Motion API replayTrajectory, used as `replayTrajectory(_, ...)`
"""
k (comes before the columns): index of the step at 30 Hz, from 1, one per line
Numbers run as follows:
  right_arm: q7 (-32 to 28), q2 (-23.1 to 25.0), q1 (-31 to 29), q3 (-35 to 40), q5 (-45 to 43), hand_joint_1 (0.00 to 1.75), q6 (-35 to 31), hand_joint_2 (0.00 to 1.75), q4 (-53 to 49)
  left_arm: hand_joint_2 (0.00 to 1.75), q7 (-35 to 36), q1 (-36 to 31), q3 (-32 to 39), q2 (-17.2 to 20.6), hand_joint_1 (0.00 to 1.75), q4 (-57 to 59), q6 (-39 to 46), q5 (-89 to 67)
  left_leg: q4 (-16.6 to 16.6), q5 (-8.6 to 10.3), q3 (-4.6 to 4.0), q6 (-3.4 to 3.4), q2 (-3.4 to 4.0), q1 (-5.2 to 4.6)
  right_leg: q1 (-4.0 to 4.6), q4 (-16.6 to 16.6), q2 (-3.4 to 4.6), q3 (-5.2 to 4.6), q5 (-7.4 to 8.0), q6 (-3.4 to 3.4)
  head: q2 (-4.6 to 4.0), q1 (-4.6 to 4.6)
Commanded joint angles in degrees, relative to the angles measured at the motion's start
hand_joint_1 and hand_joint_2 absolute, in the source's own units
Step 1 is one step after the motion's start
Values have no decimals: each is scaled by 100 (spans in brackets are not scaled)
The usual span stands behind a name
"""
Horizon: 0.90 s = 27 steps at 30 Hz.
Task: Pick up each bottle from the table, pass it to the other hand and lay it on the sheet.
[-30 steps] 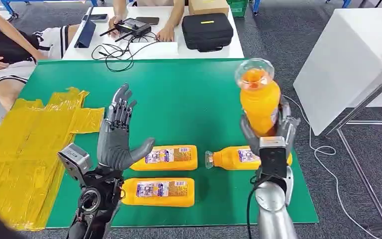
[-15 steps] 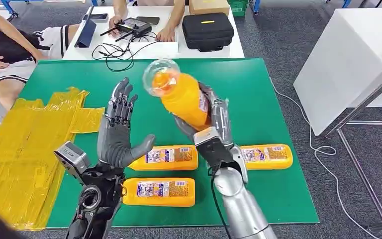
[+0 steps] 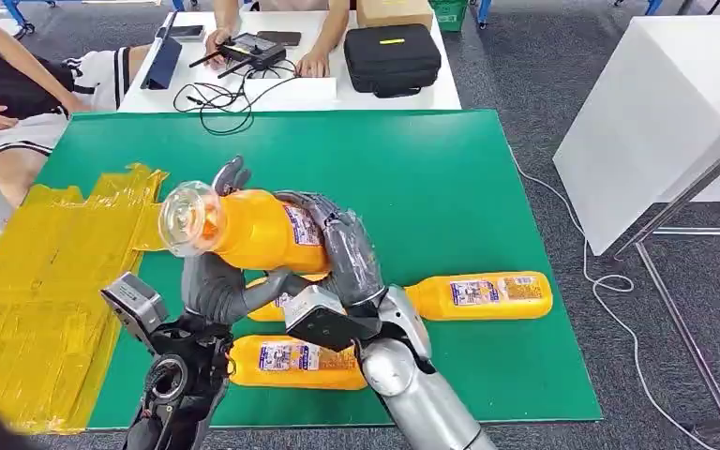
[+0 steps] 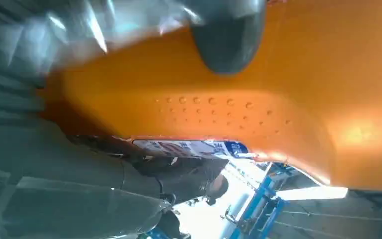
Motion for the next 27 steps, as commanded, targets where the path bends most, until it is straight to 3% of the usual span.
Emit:
replayTrajectory(1,132,-263,-86,525,179,175,-93,175,366,175,18,-140,4,146,0,263,2,19,-17,-6,37,-3,4,7,8,-19,-7,38,-5,-2,0,0)
replayTrajectory(5,68,-243,-182,555,124,175,-148,175,615,175,-35,-182,25,134,0,384,12,77,-15,-4,33,-2,-1,6,7,-17,-11,33,-5,-2,0,0)
replayTrajectory(6,60,-244,-190,558,106,175,-158,175,648,175,-48,-189,40,126,10,403,21,96,-11,-3,24,-1,0,4,4,-12,-8,24,-3,-1,0,2)
replayTrajectory(7,42,-247,-202,566,71,175,-176,175,711,175,-69,-198,64,115,126,436,31,137,-15,-4,33,-2,1,6,6,-17,-9,33,-4,-1,0,0)
replayTrajectory(8,32,-250,-203,568,57,175,-191,175,739,175,-76,-204,70,116,159,455,30,153,-14,-3,31,-1,2,5,5,-16,-8,31,-3,0,0,0)
replayTrajectory(11,15,-251,-202,570,45,175,-209,175,776,175,-86,-208,65,120,159,473,31,158,-12,-2,27,-1,0,5,5,-14,-10,27,-2,-1,0,0)
replayTrajectory(12,15,-251,-202,570,45,175,-209,175,776,175,-86,-208,65,120,173,473,31,158,-8,0,15,0,-1,2,2,-9,-8,15,-1,0,0,0)
replayTrajectory(13,14,-250,-212,579,16,175,-233,175,833,175,-108,-230,51,113,175,516,35,178,-14,-3,31,-1,-1,7,7,-17,-12,33,-3,-1,0,0)
replayTrajectory(27,68,-240,-270,522,-25,175,-333,175,871,175,-182,-420,-12,109,175,707,70,319,-10,-2,26,-2,-6,6,8,-14,-17,28,-4,-2,0,0)
